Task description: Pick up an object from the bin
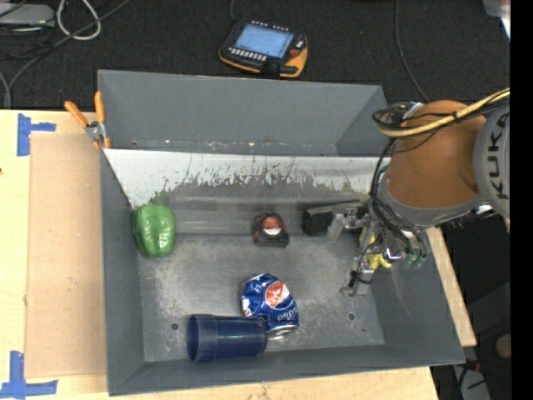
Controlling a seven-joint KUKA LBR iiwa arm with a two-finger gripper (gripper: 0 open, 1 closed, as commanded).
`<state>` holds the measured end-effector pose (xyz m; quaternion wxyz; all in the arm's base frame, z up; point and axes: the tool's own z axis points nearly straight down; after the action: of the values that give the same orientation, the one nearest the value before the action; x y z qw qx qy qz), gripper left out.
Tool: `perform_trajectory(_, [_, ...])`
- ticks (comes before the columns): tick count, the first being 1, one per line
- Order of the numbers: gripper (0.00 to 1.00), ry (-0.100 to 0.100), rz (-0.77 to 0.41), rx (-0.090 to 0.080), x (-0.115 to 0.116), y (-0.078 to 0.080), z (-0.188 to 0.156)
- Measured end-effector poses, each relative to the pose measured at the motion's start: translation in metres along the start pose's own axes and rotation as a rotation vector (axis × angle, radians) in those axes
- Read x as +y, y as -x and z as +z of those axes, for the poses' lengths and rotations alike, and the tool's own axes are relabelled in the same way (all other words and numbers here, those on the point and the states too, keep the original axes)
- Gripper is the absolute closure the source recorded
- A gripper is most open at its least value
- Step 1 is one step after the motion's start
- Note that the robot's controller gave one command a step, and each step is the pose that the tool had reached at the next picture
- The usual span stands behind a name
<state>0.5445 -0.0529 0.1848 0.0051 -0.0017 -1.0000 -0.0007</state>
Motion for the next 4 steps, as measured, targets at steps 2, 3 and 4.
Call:
perform_trajectory(2, [0.00, -0.001, -0.404, -0.007, 0.064, 0.012, 0.094])
perform_trajectory(3, [0.00, -0.002, -0.312, -0.014, 0.100, 0.006, 0.024])
perform_trajectory(4, [0.00, 0.004, -0.401, 0.003, 0.142, 0.012, 0.087])
